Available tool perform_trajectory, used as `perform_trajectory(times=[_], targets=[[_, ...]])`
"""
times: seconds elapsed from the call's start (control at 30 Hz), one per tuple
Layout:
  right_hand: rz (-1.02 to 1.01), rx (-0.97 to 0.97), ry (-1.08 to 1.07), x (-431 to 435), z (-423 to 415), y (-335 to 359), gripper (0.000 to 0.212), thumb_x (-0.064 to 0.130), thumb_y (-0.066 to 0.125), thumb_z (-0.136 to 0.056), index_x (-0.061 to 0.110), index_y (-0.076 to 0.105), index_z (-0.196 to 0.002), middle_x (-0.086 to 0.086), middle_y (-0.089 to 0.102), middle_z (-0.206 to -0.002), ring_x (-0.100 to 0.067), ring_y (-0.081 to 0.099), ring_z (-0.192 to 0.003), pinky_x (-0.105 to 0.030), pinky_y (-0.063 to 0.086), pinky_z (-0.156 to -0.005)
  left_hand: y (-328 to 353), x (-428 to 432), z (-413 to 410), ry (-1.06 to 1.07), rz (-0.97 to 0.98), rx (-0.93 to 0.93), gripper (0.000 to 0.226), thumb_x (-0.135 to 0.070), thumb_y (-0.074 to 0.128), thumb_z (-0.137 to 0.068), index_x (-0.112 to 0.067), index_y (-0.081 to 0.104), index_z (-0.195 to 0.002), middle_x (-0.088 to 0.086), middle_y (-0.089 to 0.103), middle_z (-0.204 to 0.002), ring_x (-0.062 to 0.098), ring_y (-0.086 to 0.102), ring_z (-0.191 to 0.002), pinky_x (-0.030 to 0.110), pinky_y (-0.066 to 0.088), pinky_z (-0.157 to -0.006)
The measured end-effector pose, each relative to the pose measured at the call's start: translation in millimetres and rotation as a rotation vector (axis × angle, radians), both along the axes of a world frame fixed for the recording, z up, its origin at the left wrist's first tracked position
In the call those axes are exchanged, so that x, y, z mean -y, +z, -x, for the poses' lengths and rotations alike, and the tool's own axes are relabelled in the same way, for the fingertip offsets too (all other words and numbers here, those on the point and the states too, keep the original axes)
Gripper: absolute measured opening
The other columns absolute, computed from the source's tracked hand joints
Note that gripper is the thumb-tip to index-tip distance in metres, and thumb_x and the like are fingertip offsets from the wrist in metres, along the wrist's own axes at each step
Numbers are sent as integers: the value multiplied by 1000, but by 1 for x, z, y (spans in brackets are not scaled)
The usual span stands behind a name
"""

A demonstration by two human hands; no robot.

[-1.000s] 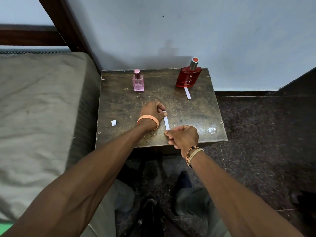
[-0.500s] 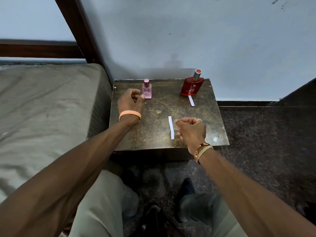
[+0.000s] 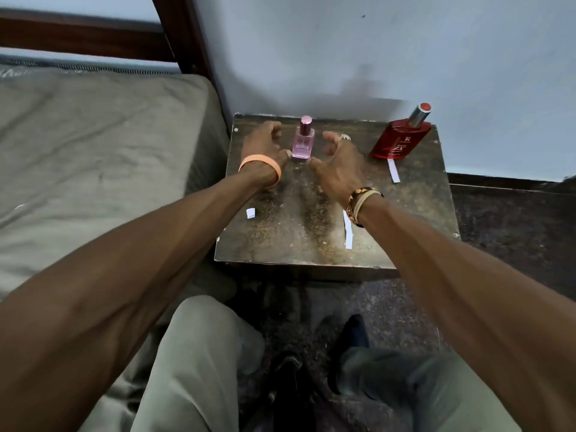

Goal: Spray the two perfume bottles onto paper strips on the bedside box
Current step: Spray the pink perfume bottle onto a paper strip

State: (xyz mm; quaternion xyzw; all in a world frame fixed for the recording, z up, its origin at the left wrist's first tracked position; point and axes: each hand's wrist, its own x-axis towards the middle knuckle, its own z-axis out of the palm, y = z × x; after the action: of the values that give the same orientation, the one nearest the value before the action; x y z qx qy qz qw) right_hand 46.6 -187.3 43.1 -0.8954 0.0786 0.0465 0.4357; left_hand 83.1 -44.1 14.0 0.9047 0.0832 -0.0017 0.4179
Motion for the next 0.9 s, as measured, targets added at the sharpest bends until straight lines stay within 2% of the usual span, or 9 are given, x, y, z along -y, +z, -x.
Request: perform_trajectory(times=[0.07, 0.13, 0.2, 0.27, 0.37, 0.47, 0.57, 0.7, 0.9], targets=[[47, 8, 67, -5, -12, -6, 53, 13, 69, -86, 19, 53, -136, -4, 65, -123, -23, 60, -110, -34, 50, -87, -6, 2, -7, -60, -7, -14, 59, -8, 76, -75, -9, 54, -129, 7, 63, -124, 19, 63, -107, 34, 51, -96], [45, -5, 104, -10, -21, -12, 56, 8, 65, -87, 21, 50, -140, -4, 66, -125, -24, 60, -111, -33, 48, -87, -10, 5, -11, -107, -12, 1, 57, -11, 78, -73, -11, 57, -127, 5, 64, -123, 15, 61, -111, 25, 48, -95], [24, -30, 106, -13, -29, -19, 60, 9, 65, -88, 25, 47, -143, 0, 66, -125, -20, 61, -111, -32, 49, -92, -13, 8, -14, -157, -32, 35, 48, -16, 79, -72, -17, 64, -118, 0, 68, -116, 10, 62, -102, 17, 45, -86], [22, -22, 73, -14, -35, -25, 55, 11, 66, -89, 27, 53, -139, 3, 68, -123, -17, 63, -110, -30, 49, -94, -16, 9, -16, -158, -10, 51, 39, -17, 79, -73, -18, 68, -111, -2, 71, -109, 6, 62, -93, 15, 44, -82], [10, 1, 2, -14, -37, -27, 38, 10, 65, -90, 27, 64, -124, 4, 71, -113, -16, 64, -106, -28, 48, -89, -17, 9, -16, -100, 39, 57, 25, -15, 75, -77, -15, 72, -102, 0, 73, -102, 11, 66, -92, 26, 51, -86], [-30, -6, 6, -11, -31, -22, 29, 7, 64, -90, 25, 68, -113, 6, 70, -104, -15, 64, -101, -29, 48, -86, -13, 7, -8, -106, 64, 55, 24, -11, 76, -76, -13, 73, -99, 2, 73, -100, 15, 68, -92, 33, 54, -86], [-70, -2, 40, -4, -20, -9, 25, 9, 65, -91, 23, 66, -112, 7, 66, -100, -13, 59, -95, -25, 43, -81, -2, 7, 2, -134, 95, 57, 24, -8, 76, -76, -10, 72, -100, 5, 73, -100, 18, 68, -92, 36, 54, -87], [-113, -7, 35, 4, 0, 16, 27, 7, 65, -92, 17, 64, -117, 0, 68, -115, -16, 60, -105, -38, 51, -92, 24, 15, 21, -147, 159, 73, 24, -1, 76, -74, -8, 71, -97, 8, 73, -97, 21, 69, -89, 38, 56, -86], [-147, 61, -12, 24, 40, 54, 27, 14, 74, -85, 15, 67, -111, -1, 72, -105, -18, 68, -97, -40, 55, -88, 68, 36, 53, -200, 169, 88, 28, -9, 79, -74, -9, 72, -101, 7, 74, -98, 19, 70, -88, 37, 56, -86]])
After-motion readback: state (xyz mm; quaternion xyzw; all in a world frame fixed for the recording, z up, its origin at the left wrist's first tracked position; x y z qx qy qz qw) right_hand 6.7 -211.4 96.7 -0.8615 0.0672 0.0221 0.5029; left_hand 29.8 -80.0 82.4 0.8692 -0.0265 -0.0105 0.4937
